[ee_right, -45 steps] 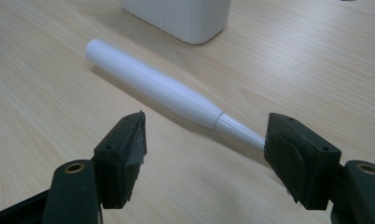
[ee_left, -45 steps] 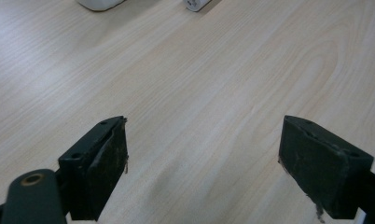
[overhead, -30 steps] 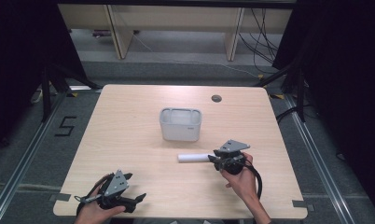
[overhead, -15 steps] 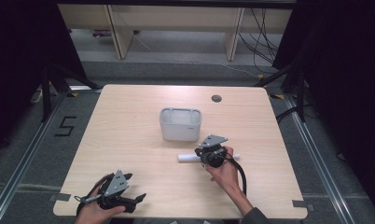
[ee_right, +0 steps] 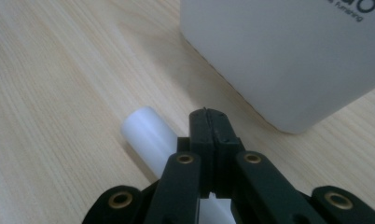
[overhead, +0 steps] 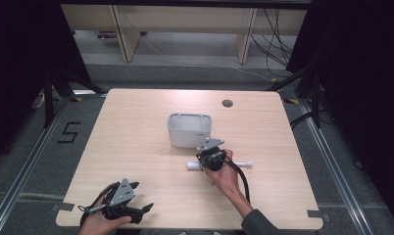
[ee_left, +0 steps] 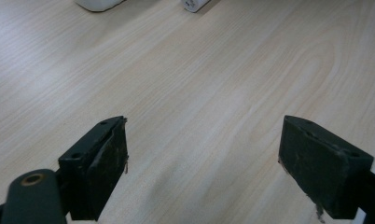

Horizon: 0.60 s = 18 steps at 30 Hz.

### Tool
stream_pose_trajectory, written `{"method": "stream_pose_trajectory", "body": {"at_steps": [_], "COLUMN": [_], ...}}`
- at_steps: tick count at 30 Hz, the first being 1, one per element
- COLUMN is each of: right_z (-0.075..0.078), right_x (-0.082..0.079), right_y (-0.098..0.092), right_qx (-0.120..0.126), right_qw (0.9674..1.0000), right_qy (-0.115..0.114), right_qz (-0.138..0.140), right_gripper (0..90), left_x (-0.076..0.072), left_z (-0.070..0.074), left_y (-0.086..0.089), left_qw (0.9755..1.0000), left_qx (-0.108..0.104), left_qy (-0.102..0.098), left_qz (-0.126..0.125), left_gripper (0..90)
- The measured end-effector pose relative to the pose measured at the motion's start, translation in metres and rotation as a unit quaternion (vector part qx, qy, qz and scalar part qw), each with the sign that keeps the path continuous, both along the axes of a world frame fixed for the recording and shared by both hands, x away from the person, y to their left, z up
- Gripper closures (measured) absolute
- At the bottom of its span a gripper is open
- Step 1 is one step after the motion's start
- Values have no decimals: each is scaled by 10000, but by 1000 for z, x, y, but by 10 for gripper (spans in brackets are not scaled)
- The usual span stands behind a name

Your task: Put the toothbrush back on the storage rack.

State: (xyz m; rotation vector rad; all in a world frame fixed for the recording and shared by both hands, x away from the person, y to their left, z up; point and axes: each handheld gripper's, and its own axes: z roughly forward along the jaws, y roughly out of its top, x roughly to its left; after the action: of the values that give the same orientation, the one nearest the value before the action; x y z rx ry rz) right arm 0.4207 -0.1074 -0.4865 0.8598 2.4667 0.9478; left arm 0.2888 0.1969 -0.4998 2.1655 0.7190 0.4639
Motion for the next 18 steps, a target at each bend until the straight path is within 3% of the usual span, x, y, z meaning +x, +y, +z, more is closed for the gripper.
{"method": "stream_pose_trajectory", "body": {"at_steps": [4,8,9,10,11,13,16,18], "right_z": [-4,-5,-7,-6,-7,-5,-8,-8], "right_x": [1,2,4,3,1,-1,-4,-8], "right_y": [3,3,3,3,4,4,6,6], "right_qx": [37,-70,-43,-83,-13,-76,-72,-133], "right_qw": [9999,9999,10000,10000,9999,9999,9999,9998], "right_qy": [28,115,-8,35,45,154,71,148], "right_qz": [-126,-58,3,28,-94,-16,-4,41], "right_gripper": [900,900,900,900,900,900,900,900], "left_x": [0,0,0,-1,0,0,-1,0], "left_z": [0,0,0,0,1,1,1,2], "left_y": [-1,-1,-1,-1,1,1,1,1], "left_qw": [10000,10000,10000,10000,10000,10000,10000,10000], "left_qx": [-81,-82,-83,-88,19,22,-9,-5], "left_qy": [3,-3,-4,1,-11,-47,-37,-48], "left_qz": [35,37,33,33,-3,5,44,17], "left_gripper": [151,151,151,151,151,151,151,151]}}
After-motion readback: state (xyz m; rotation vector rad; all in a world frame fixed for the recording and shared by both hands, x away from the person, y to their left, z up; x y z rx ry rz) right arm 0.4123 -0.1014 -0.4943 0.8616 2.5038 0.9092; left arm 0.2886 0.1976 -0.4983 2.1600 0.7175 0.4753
